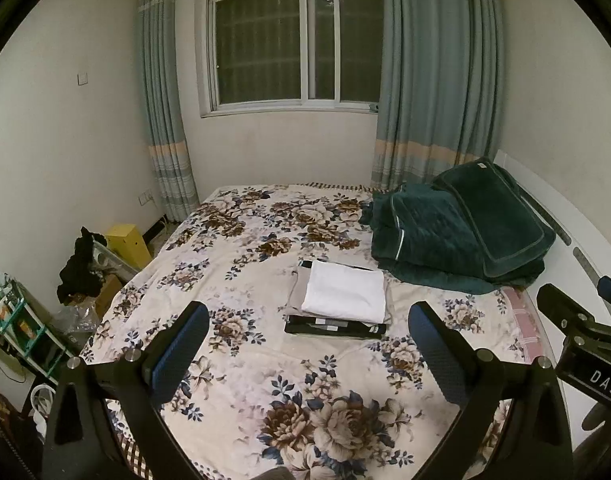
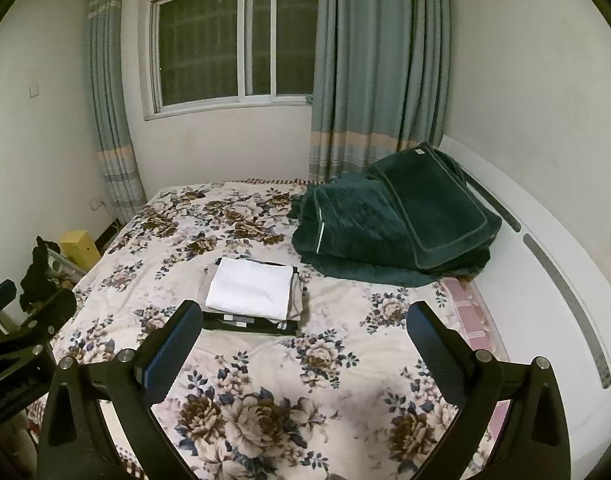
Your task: Fold small clothes
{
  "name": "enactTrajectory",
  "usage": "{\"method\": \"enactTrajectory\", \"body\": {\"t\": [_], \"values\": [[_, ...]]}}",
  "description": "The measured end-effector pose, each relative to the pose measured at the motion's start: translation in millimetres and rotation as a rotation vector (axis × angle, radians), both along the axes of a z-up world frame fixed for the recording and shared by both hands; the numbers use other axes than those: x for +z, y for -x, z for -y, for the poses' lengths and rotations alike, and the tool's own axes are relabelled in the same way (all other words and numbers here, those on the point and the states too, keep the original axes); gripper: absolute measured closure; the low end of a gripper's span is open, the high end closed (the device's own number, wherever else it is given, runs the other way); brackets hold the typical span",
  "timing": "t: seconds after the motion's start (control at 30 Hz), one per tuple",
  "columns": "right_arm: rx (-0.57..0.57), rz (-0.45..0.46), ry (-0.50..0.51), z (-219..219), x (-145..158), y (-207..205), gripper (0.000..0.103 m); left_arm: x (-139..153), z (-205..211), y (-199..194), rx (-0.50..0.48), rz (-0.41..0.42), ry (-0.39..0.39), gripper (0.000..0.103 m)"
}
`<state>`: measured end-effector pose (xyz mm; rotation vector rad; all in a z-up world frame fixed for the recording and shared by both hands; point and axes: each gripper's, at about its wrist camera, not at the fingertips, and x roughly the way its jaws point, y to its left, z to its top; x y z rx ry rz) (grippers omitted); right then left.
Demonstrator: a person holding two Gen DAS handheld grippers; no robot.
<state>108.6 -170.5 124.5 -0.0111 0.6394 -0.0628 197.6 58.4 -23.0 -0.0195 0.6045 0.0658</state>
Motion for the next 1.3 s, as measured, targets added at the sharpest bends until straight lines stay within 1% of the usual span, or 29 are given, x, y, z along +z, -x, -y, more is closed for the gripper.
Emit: {"method": "enactTrajectory", "body": {"t": [0.33,0.9,1.03,1.3], "values": [[0.015,-0.003,-0.002,-4,-3,-7,0.0,-4,0,3,0.001,0.009,-0.002,0.001],[0.013,-0.002,-0.003,-10,-6,-3,0.0,-4,0,3,0.001,0.006,-0.008,0.001],[0.022,-0.003,-0.004,-16,-7,-9,0.0,-2,0,3,0.002,0.01,-0.004,0.001],[0.017,0.002,-0.003,-22,-11,-9,0.0,0,0,3,-0.001,0.012,0.0,0.001]]}}
